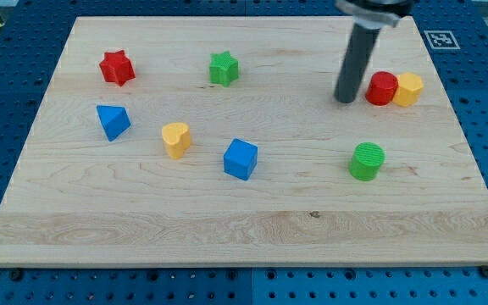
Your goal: Move the red star below the green star
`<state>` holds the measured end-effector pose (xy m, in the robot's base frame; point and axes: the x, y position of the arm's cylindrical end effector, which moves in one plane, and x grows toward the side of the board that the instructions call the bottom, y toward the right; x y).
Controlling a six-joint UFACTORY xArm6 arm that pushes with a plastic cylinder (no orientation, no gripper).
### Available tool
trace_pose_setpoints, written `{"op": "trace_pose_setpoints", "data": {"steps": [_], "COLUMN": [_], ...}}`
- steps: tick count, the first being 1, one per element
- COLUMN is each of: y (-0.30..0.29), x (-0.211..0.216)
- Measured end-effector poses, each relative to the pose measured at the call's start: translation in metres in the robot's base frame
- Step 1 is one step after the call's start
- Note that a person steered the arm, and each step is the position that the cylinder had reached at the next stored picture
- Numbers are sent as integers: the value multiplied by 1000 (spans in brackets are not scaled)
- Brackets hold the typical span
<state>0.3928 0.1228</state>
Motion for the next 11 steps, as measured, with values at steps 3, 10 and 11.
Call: {"op": "trace_pose_setpoints", "data": {"steps": [3,10,11], "y": [-253,-231,-287], "x": [26,-38,-39]}}
